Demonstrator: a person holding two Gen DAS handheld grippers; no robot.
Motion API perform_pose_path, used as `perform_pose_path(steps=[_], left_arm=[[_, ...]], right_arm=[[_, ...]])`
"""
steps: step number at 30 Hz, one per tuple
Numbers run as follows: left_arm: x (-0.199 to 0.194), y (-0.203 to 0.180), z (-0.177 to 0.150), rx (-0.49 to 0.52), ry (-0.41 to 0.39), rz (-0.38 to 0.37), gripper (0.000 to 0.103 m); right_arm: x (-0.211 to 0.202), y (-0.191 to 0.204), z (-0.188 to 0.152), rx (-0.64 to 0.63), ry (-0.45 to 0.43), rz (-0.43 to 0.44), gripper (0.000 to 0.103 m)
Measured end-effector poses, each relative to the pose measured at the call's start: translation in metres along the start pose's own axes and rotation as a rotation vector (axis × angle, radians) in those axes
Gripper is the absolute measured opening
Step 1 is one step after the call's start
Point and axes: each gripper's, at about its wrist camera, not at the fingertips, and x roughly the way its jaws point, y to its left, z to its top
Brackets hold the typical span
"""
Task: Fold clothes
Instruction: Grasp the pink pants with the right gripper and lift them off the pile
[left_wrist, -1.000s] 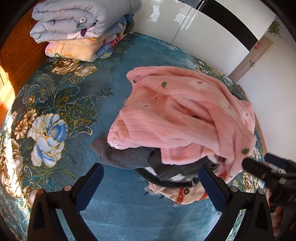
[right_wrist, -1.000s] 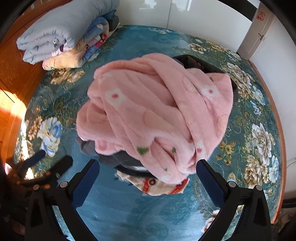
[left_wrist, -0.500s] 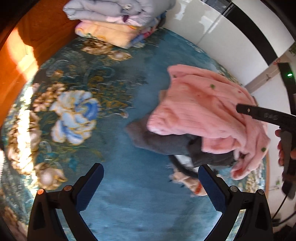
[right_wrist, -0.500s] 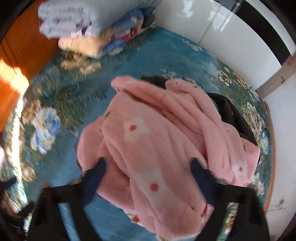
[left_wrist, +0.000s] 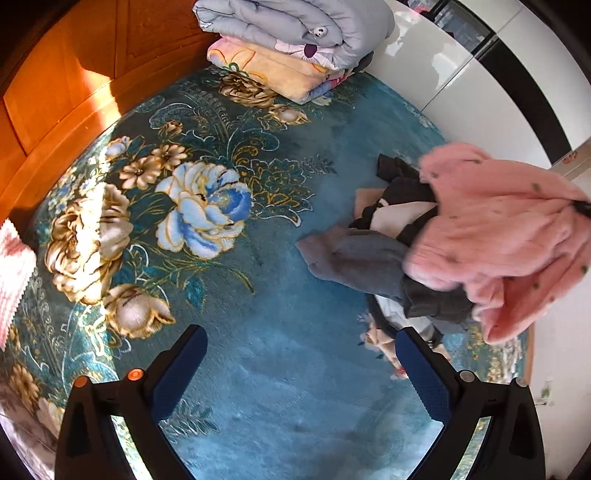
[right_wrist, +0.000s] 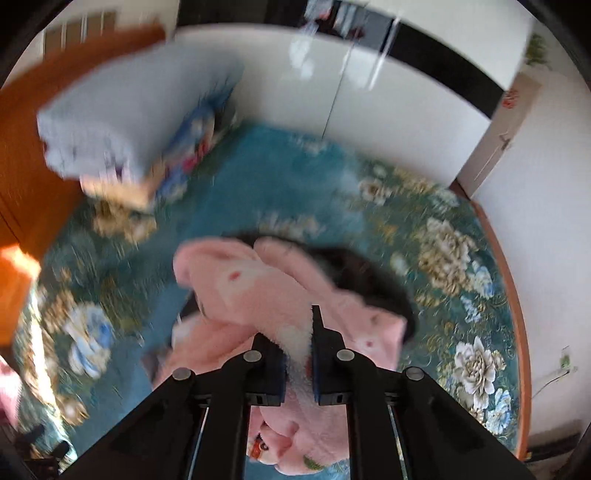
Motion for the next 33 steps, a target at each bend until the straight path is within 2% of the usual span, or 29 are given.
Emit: perform_pose_path(steps=[6,10,13,18,21,26,30,33], left_arm=[[-0.026,-0.011,-0.01,0.033,-0.035,-0.036,0.103],[-0.037,-0.011,-0.024,0.046,-0.041,-0.038,0.103],[-0.042,-0.011,-0.035,0.049,-0.034,-0.032,0.103],[-0.046,-0.025,-0.048,0.076,-0.014,-0.028,0.103],[-0.05,-0.043,-0.054,0.12,-0.02,-0.029,0.103],[-0.054,-0.068,-0.062,0.185,-0.02,-0.034,0.103],[-0.056,-0.082,-0.07,0.223,-0.019,-0.039,0.103],[-0.056,-0.078,-0.077,0.215,-0.004,-0.034,0.103]], right_arm=[[-0.107,-0.033,-0.008,0.048,-0.181,0.03,0.01],[-0.175,-0.052,-0.04,0.074,-0.269,0.058,0.01],[-0.211,-0.066,-0.067,0.062,-0.301,0.064,0.01],[-0.22,-0.111,-0.104,0.133,-0.262,0.028,0.01],[-0.219,-0.157,-0.118,0.259,-0.238,0.006,0.01],[-0.263,-0.222,-0.118,0.296,-0.318,-0.134,0.01],[-0.299,-0.228,-0.106,0.22,-0.388,-0.218,0.01],[-0.292,-0.204,-0.111,0.141,-0.372,-0.205,0.01]])
